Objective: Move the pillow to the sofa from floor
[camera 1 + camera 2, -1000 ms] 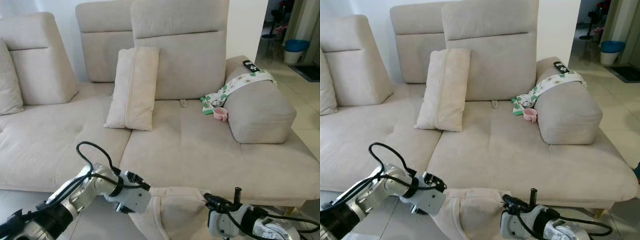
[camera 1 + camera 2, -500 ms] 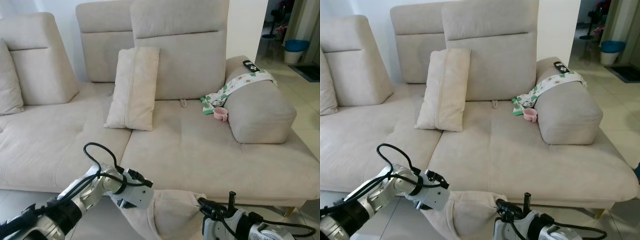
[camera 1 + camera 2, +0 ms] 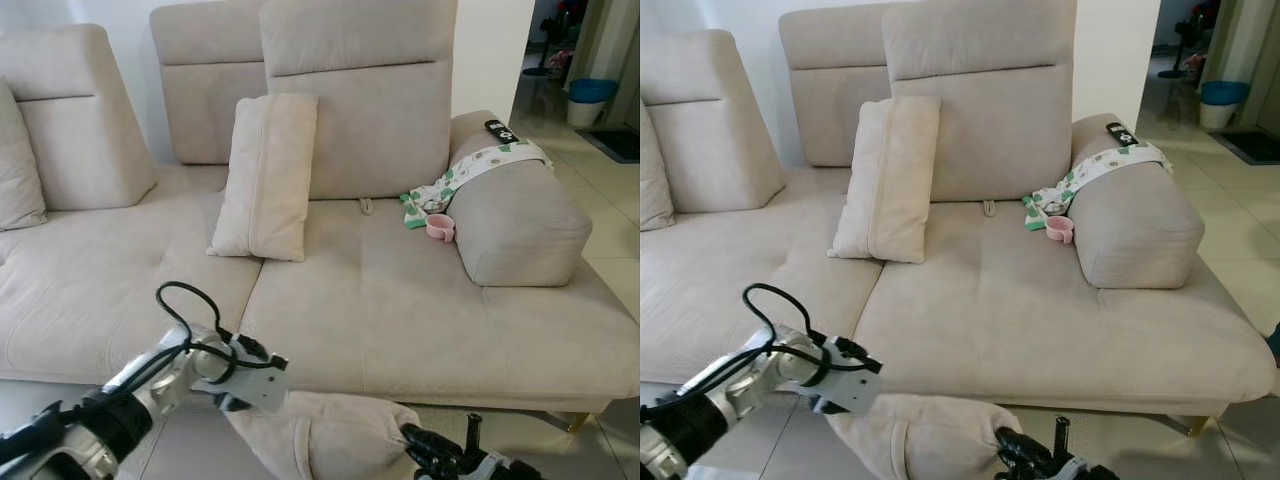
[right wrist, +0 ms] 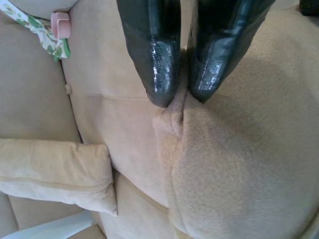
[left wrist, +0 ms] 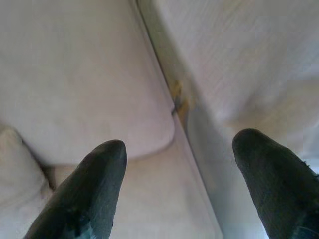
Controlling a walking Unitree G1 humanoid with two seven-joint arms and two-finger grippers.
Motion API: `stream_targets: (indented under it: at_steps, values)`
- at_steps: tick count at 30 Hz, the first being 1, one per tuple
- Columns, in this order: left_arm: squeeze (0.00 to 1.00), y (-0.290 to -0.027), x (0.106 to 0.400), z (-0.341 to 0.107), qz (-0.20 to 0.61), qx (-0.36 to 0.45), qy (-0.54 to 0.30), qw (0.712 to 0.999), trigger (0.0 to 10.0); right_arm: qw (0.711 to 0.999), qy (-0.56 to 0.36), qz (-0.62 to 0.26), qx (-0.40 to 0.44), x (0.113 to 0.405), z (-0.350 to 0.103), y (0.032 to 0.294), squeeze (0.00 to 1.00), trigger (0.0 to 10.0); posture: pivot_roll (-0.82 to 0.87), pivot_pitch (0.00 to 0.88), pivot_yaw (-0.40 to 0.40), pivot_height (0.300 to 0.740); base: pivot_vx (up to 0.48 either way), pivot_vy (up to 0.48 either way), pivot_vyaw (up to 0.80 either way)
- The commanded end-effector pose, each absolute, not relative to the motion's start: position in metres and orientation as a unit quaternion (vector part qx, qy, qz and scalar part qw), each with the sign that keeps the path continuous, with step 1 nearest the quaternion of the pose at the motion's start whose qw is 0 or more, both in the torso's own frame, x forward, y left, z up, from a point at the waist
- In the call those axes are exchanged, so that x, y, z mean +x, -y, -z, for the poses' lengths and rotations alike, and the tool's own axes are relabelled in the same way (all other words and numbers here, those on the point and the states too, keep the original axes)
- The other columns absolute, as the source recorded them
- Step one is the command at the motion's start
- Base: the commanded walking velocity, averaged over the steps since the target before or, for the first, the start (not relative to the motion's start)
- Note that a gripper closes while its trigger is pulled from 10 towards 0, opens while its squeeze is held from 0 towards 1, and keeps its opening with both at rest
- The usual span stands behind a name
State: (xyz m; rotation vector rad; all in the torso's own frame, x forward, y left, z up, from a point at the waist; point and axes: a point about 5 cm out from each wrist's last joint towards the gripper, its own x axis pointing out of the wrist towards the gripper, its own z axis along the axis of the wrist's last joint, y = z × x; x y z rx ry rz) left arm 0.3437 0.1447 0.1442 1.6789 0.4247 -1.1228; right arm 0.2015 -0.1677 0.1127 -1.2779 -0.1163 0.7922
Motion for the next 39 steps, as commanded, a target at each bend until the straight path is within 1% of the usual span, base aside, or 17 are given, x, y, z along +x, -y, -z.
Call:
stream_targets:
  at_steps: [1, 5, 7, 10, 11, 12, 15, 19, 22, 24, 28, 35, 39]
  values:
    - [0.00, -0.151, 0.345, -0.141, 0.458, 0.716, -0.191, 0.490, 10.0, 0.724, 0.068, -0.358, -0.586, 0.201, -0.117, 0.165, 0.00, 0.0, -0.05, 0.026, 0.132, 0.519, 0.000, 0.000, 0.00]
    - [0.00, -0.150, 0.345, -0.142, 0.460, 0.718, -0.192, 0.486, 10.0, 0.724, 0.068, -0.356, -0.587, 0.201, -0.118, 0.166, 0.00, 0.0, -0.06, 0.023, 0.131, 0.519, 0.000, 0.000, 0.00]
    - [0.00, -0.151, 0.341, -0.140, 0.474, 0.714, -0.199, 0.476, 10.0, 0.724, 0.069, -0.353, -0.589, 0.202, -0.119, 0.167, 0.00, 0.0, -0.06, 0.022, 0.130, 0.519, 0.000, 0.000, 0.00]
    - [0.00, -0.151, 0.339, -0.139, 0.476, 0.713, -0.202, 0.473, 10.0, 0.724, 0.068, -0.352, -0.590, 0.202, -0.119, 0.169, 0.00, 0.0, -0.06, 0.020, 0.128, 0.519, 0.000, 0.000, 0.00]
    - [0.00, -0.154, 0.339, -0.139, 0.471, 0.717, -0.205, 0.470, 10.0, 0.728, 0.063, -0.347, -0.588, 0.203, -0.118, 0.172, 0.00, 0.0, -0.05, 0.020, 0.125, 0.519, 0.000, 0.000, 0.00]
    - [0.00, -0.154, 0.339, -0.139, 0.471, 0.717, -0.205, 0.470, 10.0, 0.728, 0.063, -0.347, -0.588, 0.203, -0.118, 0.172, 0.00, 0.0, -0.05, 0.020, 0.125, 0.519, 0.000, 0.000, 0.00]
    - [0.00, -0.165, 0.343, -0.140, 0.450, 0.727, -0.219, 0.470, 10.0, 0.739, 0.044, -0.329, -0.587, 0.200, -0.115, 0.185, 0.00, 0.0, -0.05, 0.019, 0.121, 0.519, 0.000, 0.000, 0.00]
    - [0.00, -0.168, 0.342, -0.140, 0.452, 0.722, -0.226, 0.473, 10.0, 0.742, 0.047, -0.313, -0.591, 0.199, -0.117, 0.189, 0.00, 0.0, -0.06, 0.020, 0.121, 0.519, 0.000, 0.000, 0.00]
    - [0.00, -0.169, 0.340, -0.140, 0.457, 0.718, -0.230, 0.472, 10.0, 0.743, 0.053, -0.305, -0.593, 0.201, -0.119, 0.189, 0.00, 0.0, -0.06, 0.020, 0.121, 0.519, 0.000, 0.000, 0.00]
    - [0.00, -0.169, 0.337, -0.137, 0.469, 0.712, -0.239, 0.465, 10.0, 0.744, 0.074, -0.284, -0.600, 0.207, -0.128, 0.186, 0.00, 0.0, -0.06, 0.018, 0.122, 0.519, 0.000, 0.000, 0.00]
    - [0.00, -0.163, 0.332, -0.136, 0.483, 0.705, -0.237, 0.463, 10.0, 0.746, 0.088, -0.264, -0.604, 0.216, -0.135, 0.183, 0.00, 0.0, -0.06, 0.016, 0.120, 0.519, 0.000, 0.000, 0.00]
    - [0.00, -0.159, 0.327, -0.132, 0.497, 0.697, -0.237, 0.459, 10.0, 0.745, 0.108, -0.254, -0.607, 0.226, -0.145, 0.181, 0.00, 0.0, -0.07, 0.014, 0.113, 0.519, 0.000, 0.000, 0.00]
    - [0.00, -0.154, 0.327, -0.129, 0.499, 0.695, -0.233, 0.463, 10.0, 0.744, 0.115, -0.259, -0.605, 0.229, -0.147, 0.176, 0.00, 0.0, -0.07, 0.013, 0.109, 0.519, 0.000, 0.000, 0.00]
